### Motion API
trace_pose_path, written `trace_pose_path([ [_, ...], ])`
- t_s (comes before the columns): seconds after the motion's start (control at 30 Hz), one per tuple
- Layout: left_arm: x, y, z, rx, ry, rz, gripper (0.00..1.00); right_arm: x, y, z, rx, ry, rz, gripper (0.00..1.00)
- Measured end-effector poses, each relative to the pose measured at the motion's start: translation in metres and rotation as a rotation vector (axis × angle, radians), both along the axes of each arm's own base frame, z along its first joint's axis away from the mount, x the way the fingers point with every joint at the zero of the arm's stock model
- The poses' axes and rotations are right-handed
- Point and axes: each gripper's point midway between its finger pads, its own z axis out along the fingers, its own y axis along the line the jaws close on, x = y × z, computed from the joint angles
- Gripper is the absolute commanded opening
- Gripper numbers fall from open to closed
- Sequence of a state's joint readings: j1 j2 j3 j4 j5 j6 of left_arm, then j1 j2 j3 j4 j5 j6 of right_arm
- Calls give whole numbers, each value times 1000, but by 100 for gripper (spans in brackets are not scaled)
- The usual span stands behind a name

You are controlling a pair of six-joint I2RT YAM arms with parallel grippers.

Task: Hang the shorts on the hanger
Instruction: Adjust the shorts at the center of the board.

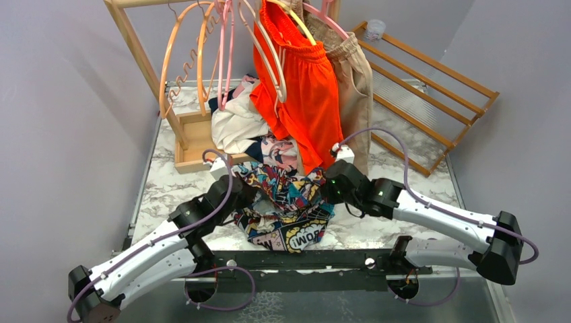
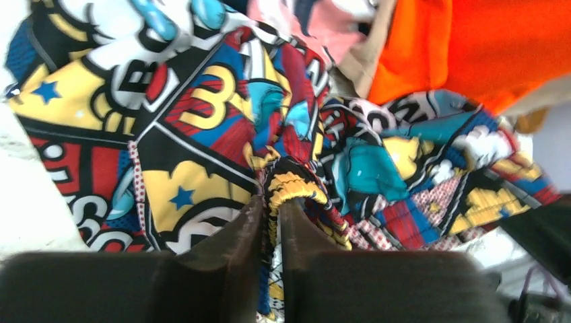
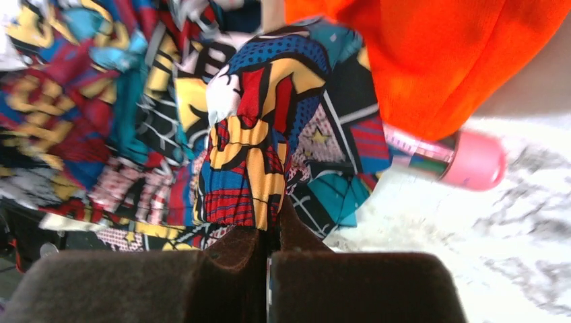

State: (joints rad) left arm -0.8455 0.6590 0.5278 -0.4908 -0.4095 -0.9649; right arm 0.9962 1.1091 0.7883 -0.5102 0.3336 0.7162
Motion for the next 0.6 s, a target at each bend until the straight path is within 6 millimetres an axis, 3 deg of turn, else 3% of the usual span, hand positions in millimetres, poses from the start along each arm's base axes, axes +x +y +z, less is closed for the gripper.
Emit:
trace_pose_path([
  [0.13,-3,-18,7,44,1,-140,67,15,1,38,-59,-99,51,1],
  [0.23,-7,-28,8,89,11,-236,82,15,-4,40,-116,-114,93,1],
  [0.3,-9,-30,11,123,10,-290,86,12,-11,35,-165,-102,118,1],
  [0.6,-11,-39,39,244,-60,-480,88,5,-26,26,-268,-86,180,1],
])
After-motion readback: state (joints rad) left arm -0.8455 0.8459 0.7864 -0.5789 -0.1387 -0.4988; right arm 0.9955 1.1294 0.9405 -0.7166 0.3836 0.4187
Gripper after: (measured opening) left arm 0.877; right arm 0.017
